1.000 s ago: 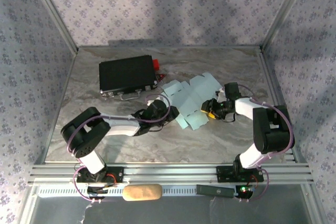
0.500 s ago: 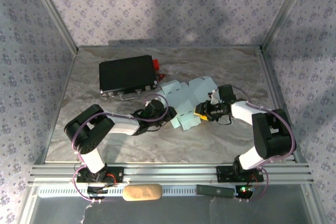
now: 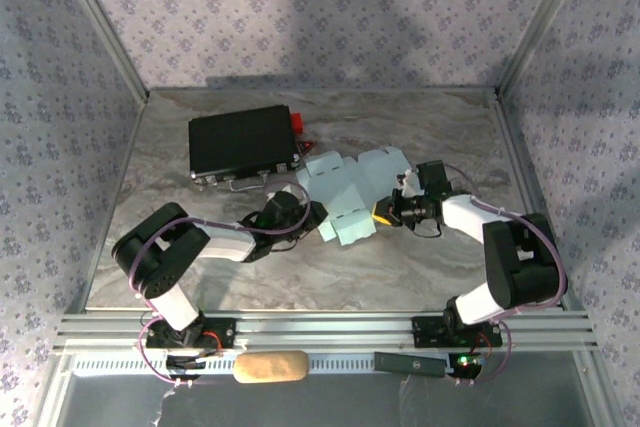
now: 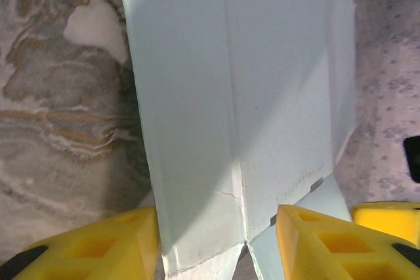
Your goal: Fold the paper box
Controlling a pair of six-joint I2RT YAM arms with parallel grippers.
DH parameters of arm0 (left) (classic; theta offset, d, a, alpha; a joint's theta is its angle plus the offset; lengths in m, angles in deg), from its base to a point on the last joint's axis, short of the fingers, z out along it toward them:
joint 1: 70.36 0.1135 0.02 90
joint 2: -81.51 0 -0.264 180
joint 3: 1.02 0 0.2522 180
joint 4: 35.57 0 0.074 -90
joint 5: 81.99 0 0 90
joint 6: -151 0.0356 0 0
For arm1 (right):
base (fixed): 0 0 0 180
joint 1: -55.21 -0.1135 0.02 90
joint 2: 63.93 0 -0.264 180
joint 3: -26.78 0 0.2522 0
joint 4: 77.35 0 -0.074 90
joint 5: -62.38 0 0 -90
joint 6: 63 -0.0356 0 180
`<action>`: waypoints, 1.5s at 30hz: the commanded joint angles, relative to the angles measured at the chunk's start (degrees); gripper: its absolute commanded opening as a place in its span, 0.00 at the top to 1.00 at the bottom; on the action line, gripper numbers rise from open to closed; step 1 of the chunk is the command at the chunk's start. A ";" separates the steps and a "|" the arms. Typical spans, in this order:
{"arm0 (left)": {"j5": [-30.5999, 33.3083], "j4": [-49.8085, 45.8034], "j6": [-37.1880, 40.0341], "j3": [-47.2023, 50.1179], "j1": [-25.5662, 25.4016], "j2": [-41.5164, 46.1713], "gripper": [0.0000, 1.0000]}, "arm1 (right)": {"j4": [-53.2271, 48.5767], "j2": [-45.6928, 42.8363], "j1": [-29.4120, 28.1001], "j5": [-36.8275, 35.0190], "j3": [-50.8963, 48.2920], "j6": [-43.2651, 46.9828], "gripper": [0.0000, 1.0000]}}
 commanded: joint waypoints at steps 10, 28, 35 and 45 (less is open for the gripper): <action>-2.33 14.68 0.20 1.63 0.39 -1.53 0.65 | -1.53 3.60 0.43 0.09 1.79 -0.20 0.91; 10.86 -22.83 4.27 -14.35 -3.78 15.93 1.00 | -16.86 -33.97 -3.95 -29.15 1.06 4.84 0.52; 23.75 -56.15 9.52 -34.82 -5.79 20.00 1.00 | -18.73 -41.96 -12.98 -42.55 4.05 7.79 0.46; 31.91 -96.58 22.09 -64.17 -7.38 12.84 1.00 | -24.21 -34.93 -12.45 -39.09 14.17 6.22 0.47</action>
